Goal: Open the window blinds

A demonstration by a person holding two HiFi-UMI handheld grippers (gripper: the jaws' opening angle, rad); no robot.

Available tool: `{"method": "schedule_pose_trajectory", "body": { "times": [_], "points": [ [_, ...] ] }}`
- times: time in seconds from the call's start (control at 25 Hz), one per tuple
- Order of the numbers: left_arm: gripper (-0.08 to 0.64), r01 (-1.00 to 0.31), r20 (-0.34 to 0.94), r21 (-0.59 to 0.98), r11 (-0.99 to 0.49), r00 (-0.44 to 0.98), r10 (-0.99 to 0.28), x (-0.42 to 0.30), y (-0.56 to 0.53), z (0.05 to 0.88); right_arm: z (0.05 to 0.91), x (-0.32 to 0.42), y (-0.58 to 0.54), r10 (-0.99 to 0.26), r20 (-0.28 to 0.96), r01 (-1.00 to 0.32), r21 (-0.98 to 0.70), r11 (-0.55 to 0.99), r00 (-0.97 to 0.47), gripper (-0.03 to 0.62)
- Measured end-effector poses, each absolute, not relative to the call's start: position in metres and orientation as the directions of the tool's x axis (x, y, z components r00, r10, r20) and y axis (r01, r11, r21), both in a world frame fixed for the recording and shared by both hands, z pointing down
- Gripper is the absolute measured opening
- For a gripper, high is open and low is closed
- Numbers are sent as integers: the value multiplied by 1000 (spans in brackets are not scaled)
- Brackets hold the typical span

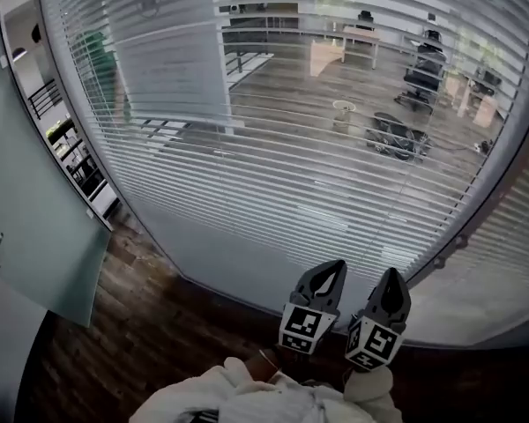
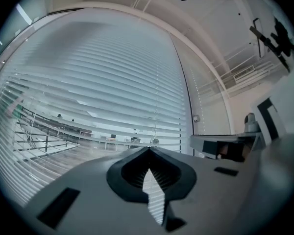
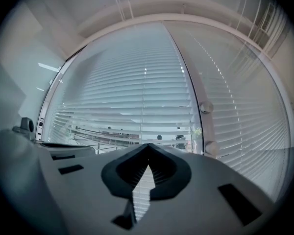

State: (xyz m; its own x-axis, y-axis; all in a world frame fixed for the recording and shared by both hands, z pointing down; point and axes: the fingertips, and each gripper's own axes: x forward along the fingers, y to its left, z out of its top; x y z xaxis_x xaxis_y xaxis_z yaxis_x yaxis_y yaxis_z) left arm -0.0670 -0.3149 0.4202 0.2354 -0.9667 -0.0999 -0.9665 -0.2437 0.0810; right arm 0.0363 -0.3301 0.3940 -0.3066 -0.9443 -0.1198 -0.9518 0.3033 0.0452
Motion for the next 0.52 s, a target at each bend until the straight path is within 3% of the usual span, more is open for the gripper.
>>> {"method": "schedule_pose_trajectory", "body": {
  "times": [0.52],
  "points": [
    [-2, -963, -93, 78, -258, 250, -964, -61, -321, 425, 399, 41, -335, -954, -98, -959, 40, 280, -282, 11]
  ]
}}
